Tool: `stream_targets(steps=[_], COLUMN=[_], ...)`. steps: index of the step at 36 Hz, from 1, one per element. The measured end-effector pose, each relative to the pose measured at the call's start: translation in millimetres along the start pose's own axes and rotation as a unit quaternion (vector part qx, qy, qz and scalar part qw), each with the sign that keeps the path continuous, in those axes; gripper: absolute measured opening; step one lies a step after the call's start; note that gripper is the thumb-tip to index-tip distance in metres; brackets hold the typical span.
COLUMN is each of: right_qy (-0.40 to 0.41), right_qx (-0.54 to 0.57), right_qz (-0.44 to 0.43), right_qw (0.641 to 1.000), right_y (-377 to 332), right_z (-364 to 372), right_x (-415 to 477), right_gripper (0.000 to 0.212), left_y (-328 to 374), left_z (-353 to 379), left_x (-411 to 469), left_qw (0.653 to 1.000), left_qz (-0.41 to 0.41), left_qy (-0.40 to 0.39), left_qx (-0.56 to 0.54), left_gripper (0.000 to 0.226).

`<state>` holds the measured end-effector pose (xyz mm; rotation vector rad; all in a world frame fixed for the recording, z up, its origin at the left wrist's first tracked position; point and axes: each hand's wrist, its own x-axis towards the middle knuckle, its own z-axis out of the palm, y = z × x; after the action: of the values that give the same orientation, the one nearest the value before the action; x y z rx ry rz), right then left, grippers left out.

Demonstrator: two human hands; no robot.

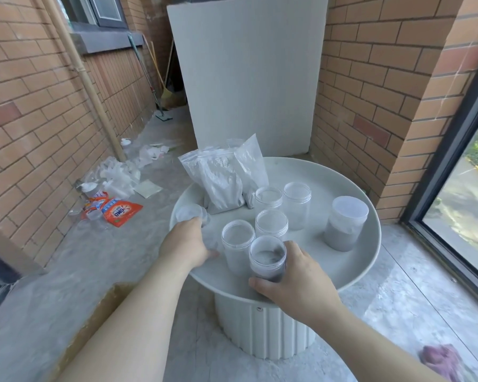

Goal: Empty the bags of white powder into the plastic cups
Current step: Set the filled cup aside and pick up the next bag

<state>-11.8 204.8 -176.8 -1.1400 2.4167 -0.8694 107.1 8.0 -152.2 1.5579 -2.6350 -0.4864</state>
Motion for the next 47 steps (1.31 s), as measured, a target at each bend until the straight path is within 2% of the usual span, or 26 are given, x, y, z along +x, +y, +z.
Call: stream_targets(steps=[3, 5, 8, 10, 12, 18, 24, 27, 30, 34, 39, 42, 47], right_qy=[0.006, 0.021, 0.044, 0.066, 0.092, 0.114, 0.126, 0.139, 0.135, 0.136, 0.168, 0.186, 0.188], right_qx=[0.005, 0.012, 0.037, 0.065, 0.088, 0.155, 0.161, 0.144, 0.149, 0.158, 0.106, 0.075, 0.045], right_qz=[-0.001, -0.005, -0.012, -0.021, -0.031, -0.076, -0.124, -0.152, -0.157, -0.156, -0.175, -0.188, -0.185], right_qw=[1.000, 1.000, 0.998, 0.995, 0.991, 0.978, 0.971, 0.968, 0.967, 0.965, 0.964, 0.961, 0.963], right_y=[-1.1, -1.5, -2.1, -2.4, -3.5, -2.0, 5.7, 8.3, 9.0, 8.8, 3.9, 5.2, 10.4], right_z=[-1.1, -1.9, -4.0, -8.2, -16.2, -32.9, -29.5, -28.7, -30.6, -29.6, -24.2, -24.1, -24.5], right_x=[-0.8, -1.9, -4.8, -6.2, -7.1, -5.7, -4.4, -4.4, -5.3, -5.7, -7.9, -5.9, -1.8], right_gripper=[0.053, 0.051, 0.048, 0.045, 0.043, 0.042, 0.045, 0.046, 0.045, 0.050, 0.035, 0.033, 0.038], left_y=[3.3, 8.6, 17.4, 24.8, 35.2, 67.5, 83.9, 85.3, 88.3, 96.1, 105.5, 109.8, 118.2], left_z=[-9.3, -22.1, -42.1, -51.9, -58.3, -58.1, -54.5, -52.1, -49.0, -45.9, -41.3, -36.6, -30.6], left_x=[-5.3, -12.3, -27.7, -40.6, -52.9, -78.9, -85.1, -84.1, -84.3, -86.4, -88.2, -88.7, -91.3], left_qw=[0.999, 0.994, 0.974, 0.962, 0.959, 0.948, 0.932, 0.932, 0.940, 0.958, 0.968, 0.966, 0.974], left_qz=[-0.007, -0.008, 0.031, 0.075, 0.126, 0.276, 0.344, 0.338, 0.323, 0.278, 0.220, 0.199, 0.144], left_qy=[0.035, 0.103, 0.209, 0.237, 0.220, 0.104, 0.050, 0.023, 0.017, 0.048, 0.117, 0.142, 0.136], left_qx=[-0.017, -0.044, -0.082, -0.114, -0.122, -0.119, -0.101, -0.128, -0.105, -0.050, 0.029, 0.081, 0.106], left_gripper=[0.082, 0.076, 0.076, 0.078, 0.080, 0.073, 0.074, 0.076, 0.076, 0.065, 0.057, 0.063, 0.078])
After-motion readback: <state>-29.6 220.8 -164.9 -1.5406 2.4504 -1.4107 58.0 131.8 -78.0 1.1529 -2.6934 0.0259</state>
